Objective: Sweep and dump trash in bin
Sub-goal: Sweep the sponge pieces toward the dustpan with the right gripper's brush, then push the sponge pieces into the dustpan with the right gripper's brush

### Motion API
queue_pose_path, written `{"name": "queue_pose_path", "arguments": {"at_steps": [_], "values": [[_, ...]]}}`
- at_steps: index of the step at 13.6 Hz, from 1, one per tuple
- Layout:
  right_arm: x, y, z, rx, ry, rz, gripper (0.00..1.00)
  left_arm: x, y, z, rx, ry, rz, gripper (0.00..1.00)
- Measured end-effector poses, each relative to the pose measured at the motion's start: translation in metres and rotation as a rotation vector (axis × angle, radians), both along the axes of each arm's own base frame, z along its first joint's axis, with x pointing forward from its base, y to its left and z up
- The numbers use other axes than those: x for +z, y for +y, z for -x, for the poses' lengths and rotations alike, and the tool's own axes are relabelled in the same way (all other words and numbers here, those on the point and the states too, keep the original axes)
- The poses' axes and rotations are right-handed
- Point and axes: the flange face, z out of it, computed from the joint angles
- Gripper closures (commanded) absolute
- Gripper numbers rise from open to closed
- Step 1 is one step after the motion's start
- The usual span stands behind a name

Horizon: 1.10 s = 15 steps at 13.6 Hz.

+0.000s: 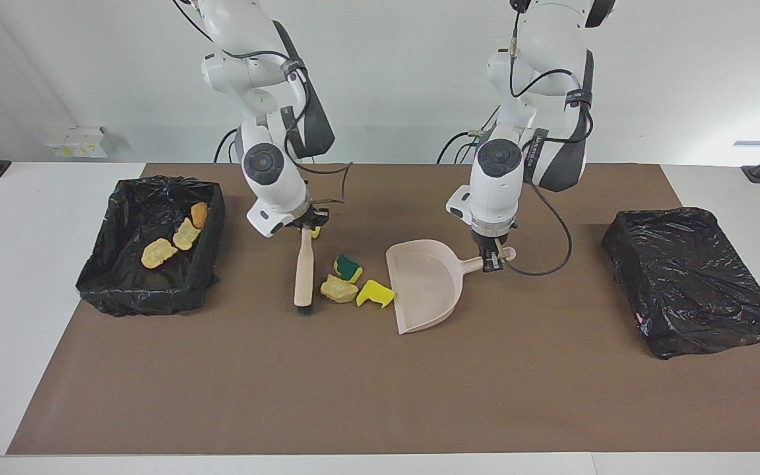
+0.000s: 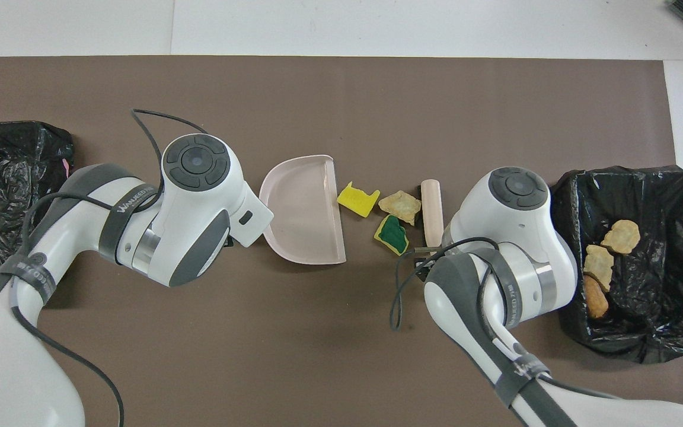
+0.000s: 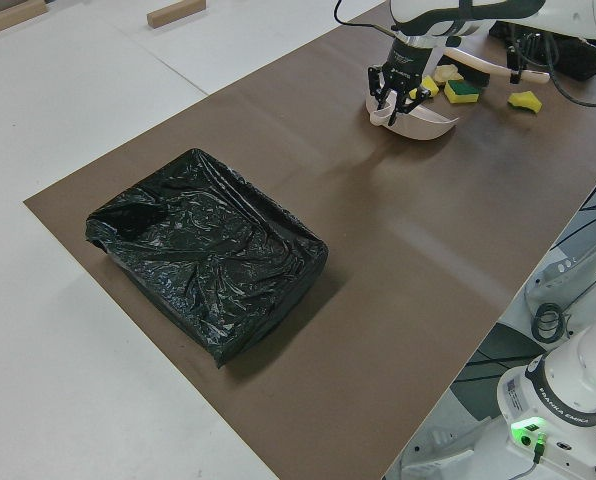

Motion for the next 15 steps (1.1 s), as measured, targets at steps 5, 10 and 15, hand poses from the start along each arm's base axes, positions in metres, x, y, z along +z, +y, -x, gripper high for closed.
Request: {"name": "queue_pose_path", "arguments": {"at_steps": [5,10,15], "values": [[-0.003,0.050,0.011,-0.054,-0.021,-0.074,1.00,-0.009,0.004,0.007,-0.018,-0.016,0.013,1.00],[0.007,0.095,0.013,-0.157,-0.039,-0.239,1.00,-0.028,0.020,0.024,-0.048,-0.086,0.061,1.00],[0.048,0.149,0.003,-0.272,-0.048,-0.311,1.00,-0.028,0.020,0.025,-0.080,-0.098,0.069,1.00]]}}
